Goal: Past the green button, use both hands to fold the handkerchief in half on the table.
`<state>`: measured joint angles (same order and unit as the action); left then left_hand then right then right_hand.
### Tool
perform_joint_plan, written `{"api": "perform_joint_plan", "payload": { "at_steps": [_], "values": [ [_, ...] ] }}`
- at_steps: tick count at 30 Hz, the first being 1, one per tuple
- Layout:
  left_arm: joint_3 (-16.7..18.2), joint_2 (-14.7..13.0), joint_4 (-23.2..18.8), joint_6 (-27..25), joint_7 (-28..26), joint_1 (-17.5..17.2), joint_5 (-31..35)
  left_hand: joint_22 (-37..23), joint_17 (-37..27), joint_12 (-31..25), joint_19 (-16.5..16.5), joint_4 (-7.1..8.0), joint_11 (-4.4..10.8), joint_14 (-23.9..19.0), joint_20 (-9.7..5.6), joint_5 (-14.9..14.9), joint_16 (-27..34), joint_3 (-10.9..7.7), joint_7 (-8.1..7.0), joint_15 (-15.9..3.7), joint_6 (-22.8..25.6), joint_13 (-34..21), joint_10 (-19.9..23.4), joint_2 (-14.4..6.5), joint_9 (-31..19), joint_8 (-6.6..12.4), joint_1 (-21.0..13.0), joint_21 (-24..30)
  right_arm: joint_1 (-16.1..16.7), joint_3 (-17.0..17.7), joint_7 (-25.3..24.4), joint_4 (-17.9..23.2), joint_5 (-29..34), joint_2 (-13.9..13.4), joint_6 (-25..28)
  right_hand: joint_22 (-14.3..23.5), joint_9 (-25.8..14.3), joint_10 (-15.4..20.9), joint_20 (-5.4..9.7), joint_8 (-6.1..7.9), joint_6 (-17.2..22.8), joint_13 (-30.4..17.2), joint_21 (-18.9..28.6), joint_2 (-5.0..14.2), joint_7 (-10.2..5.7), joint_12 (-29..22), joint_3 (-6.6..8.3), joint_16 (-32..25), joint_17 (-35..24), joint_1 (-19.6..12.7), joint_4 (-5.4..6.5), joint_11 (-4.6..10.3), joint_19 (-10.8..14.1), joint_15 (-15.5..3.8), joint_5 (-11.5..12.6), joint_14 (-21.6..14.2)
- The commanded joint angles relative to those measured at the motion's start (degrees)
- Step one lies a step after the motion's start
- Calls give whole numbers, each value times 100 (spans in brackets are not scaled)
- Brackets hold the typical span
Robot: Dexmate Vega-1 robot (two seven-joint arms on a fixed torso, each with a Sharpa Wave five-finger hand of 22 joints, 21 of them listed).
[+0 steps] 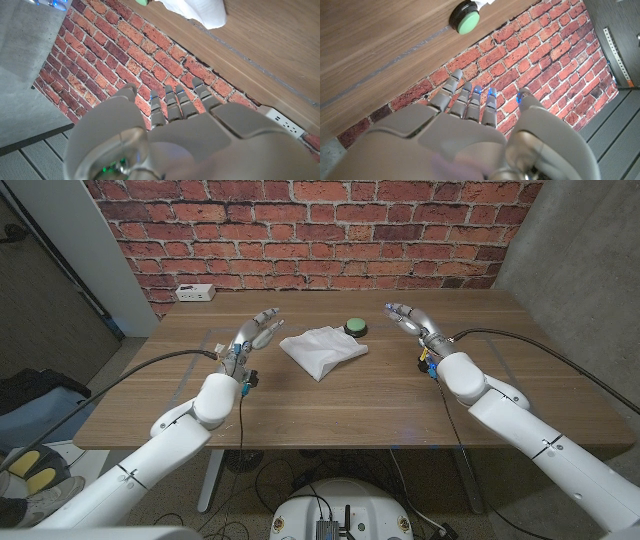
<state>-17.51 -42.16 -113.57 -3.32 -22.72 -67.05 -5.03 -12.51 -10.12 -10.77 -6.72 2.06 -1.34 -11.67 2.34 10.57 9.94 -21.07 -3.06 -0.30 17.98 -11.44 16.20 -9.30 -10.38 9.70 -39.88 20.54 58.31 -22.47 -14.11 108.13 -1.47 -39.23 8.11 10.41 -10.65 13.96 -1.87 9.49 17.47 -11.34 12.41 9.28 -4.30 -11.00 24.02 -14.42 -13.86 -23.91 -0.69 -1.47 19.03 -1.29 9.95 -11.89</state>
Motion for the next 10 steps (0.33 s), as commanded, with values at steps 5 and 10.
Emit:
{"api": "perform_joint_plan", "payload": {
  "at_steps": [5,10],
  "values": [
    [289,-311,950,877,778,74,-807,-12,-17,13,47,42,-13,45,69,-14,4,-24,-6,6,-35,-10,-81,11,-9,24,74,-1,410,-120,-1573,34,14,709,-945,9,-5,33,-74,90,-33,-7,-50,-46,83,-33,-43,46,14,37,-81,-154,-103,166,19,88],
    [349,-313,1054,665,966,90,-1266,-13,-17,1,51,55,-22,68,76,-15,13,-42,63,24,-92,-7,-100,-22,-9,20,104,2,245,-379,-1746,-374,149,1135,-1978,7,2,88,-134,133,66,-3,-43,-77,55,-52,5,63,71,-29,-181,-123,-93,122,35,13]
  ]
}}
